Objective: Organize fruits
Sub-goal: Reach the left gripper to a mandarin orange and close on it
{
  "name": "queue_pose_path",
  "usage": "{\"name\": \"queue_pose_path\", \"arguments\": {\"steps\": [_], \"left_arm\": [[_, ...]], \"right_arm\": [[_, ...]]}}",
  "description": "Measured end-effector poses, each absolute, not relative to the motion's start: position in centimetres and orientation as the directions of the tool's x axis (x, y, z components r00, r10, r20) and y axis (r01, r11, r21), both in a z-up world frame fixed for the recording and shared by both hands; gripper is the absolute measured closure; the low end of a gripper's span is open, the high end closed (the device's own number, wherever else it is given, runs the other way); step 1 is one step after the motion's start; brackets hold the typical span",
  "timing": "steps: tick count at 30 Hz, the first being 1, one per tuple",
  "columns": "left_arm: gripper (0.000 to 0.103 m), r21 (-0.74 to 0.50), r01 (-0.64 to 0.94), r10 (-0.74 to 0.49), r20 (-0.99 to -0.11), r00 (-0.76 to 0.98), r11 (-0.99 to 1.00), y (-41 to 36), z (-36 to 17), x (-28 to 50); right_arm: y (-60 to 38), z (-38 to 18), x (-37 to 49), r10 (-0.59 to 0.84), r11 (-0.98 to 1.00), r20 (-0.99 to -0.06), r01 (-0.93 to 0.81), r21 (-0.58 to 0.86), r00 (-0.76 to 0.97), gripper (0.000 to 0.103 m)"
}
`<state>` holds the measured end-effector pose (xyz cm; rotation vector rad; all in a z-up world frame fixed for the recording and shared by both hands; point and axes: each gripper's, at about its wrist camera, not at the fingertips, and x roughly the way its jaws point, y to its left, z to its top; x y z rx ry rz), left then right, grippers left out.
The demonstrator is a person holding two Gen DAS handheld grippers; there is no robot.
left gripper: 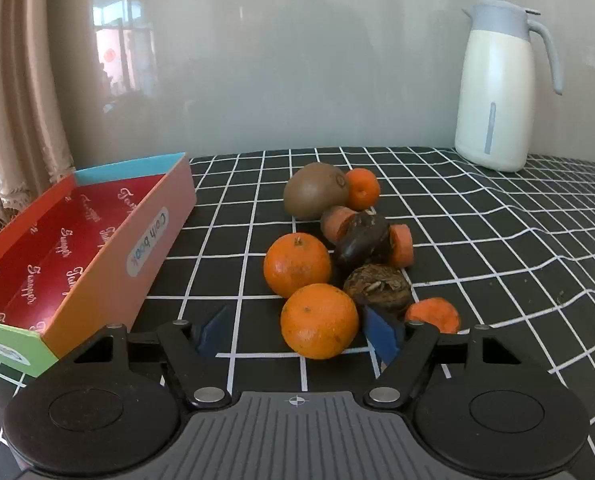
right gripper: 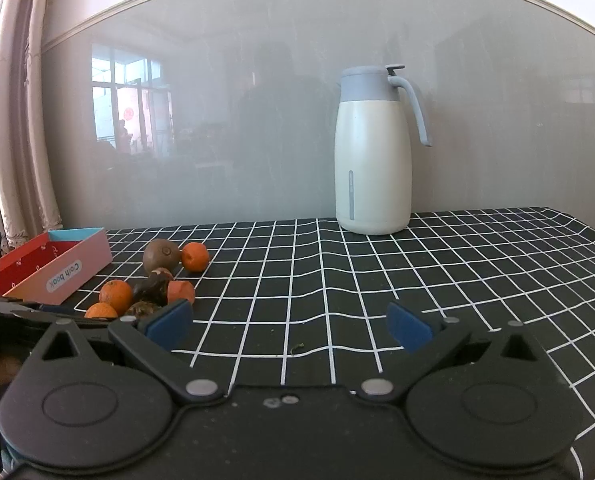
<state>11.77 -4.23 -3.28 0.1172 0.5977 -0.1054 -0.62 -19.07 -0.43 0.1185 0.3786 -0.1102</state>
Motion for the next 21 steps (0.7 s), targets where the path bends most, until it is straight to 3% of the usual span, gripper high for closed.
{"name": "queue_pose_path", "arguments": {"steps": [6,8,9,10,21], "left_arm": [[0.03,0.077,0.145,-0.073,-0.587,0.806,0.986,-4.5,-3.6,12.6],[0.044,0.011,0.156,-0.119,-0.595,0.795,0.988,-4.1,-3.7,12.9],[0.06,0.039,0.156,-0.103,-0.593,0.799,0.987,-4.4,-3.6,12.9],[0.062,0.047,0.162,-0.104,-0.589,0.801,0.986,-4.5,-3.7,12.8],[0.062,0.035,0.16,-0.117,-0.536,0.836,0.986,-3.6,-2.7,11.3]], "right_arm": [[-19.2,-0.4,-0.7,-0.088,0.987,-0.374,0.13,0.09,0.923,0.0],[-19.4,-0.4,-0.8,-0.09,0.987,-0.372,0.132,0.089,0.924,0.0],[-19.4,-0.4,-0.9,-0.091,0.987,-0.372,0.134,0.09,0.924,0.0],[-19.4,-0.4,-0.9,-0.092,0.986,-0.373,0.136,0.092,0.923,0.0],[-19.4,-0.5,-0.8,-0.096,0.986,-0.374,0.14,0.092,0.922,0.0]]}}
